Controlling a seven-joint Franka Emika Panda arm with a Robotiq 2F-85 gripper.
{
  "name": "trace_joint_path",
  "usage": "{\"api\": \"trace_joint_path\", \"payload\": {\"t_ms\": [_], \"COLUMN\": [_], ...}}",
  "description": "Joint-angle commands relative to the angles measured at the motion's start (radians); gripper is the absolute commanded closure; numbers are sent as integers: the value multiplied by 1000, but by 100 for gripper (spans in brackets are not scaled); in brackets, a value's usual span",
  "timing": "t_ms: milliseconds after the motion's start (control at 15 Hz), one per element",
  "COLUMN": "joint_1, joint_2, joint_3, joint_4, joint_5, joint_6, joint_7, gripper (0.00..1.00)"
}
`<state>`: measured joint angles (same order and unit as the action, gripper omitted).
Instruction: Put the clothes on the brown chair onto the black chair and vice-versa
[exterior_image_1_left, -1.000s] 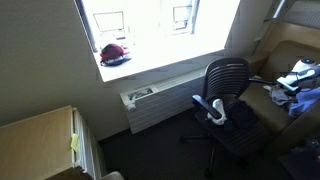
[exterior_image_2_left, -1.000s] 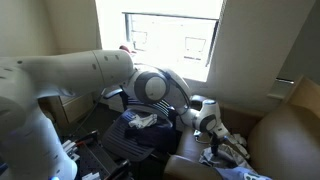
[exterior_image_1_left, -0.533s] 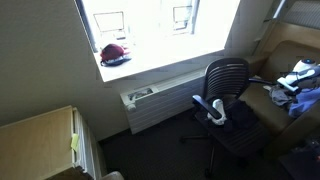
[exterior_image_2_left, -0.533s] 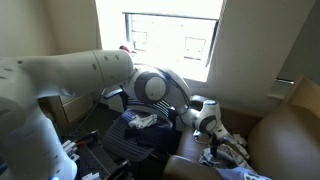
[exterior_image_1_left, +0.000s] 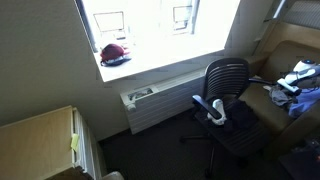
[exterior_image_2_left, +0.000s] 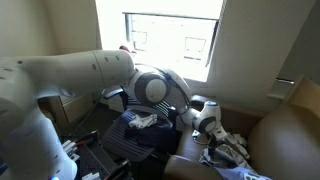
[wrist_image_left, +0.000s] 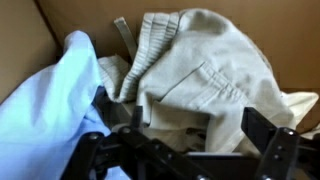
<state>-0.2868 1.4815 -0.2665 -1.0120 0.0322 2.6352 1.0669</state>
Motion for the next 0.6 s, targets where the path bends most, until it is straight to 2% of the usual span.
{"api": "trace_joint_path", "payload": {"t_ms": [0,67,133,400,533], "joint_1": [-84,-94,-40,-39,-8], "joint_2": [0,0,0,0,0], "joint_3": [139,156,84,80,32], "joint_4": [15,16,2,4,-27], "joint_5": [59,75,81,90,75], "joint_6": [-64,-108,-52,-57,-10], "joint_7": [-231,-283,-192,-204,-154], "gripper": [0,0,0,0,0]}}
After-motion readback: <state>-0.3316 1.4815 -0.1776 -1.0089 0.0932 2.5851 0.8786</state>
